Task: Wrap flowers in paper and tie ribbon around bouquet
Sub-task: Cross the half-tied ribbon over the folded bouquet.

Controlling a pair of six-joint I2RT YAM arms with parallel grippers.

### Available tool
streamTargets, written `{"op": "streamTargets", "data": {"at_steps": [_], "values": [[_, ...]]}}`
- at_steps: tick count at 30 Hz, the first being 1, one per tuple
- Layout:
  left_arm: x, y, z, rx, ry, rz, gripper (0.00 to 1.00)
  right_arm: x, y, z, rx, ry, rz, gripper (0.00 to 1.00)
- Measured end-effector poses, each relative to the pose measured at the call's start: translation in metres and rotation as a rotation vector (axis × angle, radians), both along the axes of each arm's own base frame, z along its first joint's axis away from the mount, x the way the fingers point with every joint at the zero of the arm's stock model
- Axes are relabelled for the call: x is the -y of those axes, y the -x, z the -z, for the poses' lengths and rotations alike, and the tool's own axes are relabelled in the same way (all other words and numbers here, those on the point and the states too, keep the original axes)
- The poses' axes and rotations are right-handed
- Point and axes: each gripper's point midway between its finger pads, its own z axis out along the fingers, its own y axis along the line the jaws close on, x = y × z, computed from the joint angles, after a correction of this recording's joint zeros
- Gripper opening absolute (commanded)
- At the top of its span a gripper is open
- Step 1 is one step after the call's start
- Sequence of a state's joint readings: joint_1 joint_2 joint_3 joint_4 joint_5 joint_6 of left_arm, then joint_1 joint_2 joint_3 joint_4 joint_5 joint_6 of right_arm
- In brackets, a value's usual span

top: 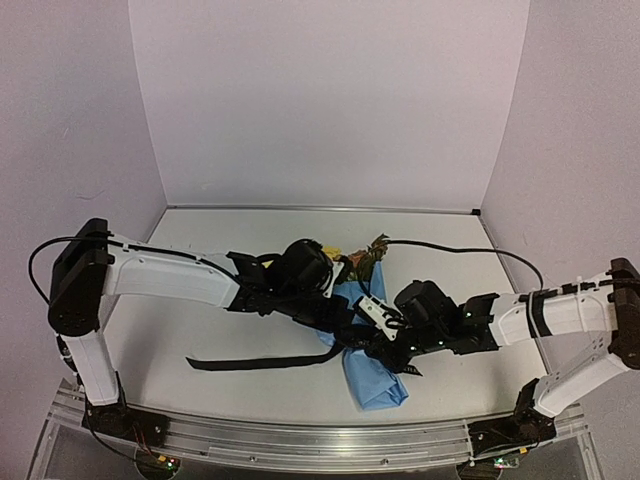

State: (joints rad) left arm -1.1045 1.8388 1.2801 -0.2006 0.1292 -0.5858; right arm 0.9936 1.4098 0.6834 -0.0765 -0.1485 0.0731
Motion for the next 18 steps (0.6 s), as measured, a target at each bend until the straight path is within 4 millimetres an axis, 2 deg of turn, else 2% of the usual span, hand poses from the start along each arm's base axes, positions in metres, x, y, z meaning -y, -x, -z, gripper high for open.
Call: {"op": "streamTargets", "data": {"at_steps": [3,6,14,18], "values": [[-0.019,0.001,-0.001,-0.011,0.002,-0.027,0.00,0.004,-0.006,0.000,0.019,0.009,0.038,0.00],[-0.027,-0.001,-0.003,-0.014,0.013,-0.036,0.00,0.013,-0.009,0.003,0.041,0.024,0.077,0.00],[-0.019,0.003,-0.009,-0.033,0.064,0.007,0.00,0.025,-0.012,-0.009,0.045,0.058,0.132,0.01],[-0.017,0.005,-0.005,-0.044,0.064,0.019,0.00,0.023,-0.014,-0.022,0.039,0.056,0.148,0.09]]}}
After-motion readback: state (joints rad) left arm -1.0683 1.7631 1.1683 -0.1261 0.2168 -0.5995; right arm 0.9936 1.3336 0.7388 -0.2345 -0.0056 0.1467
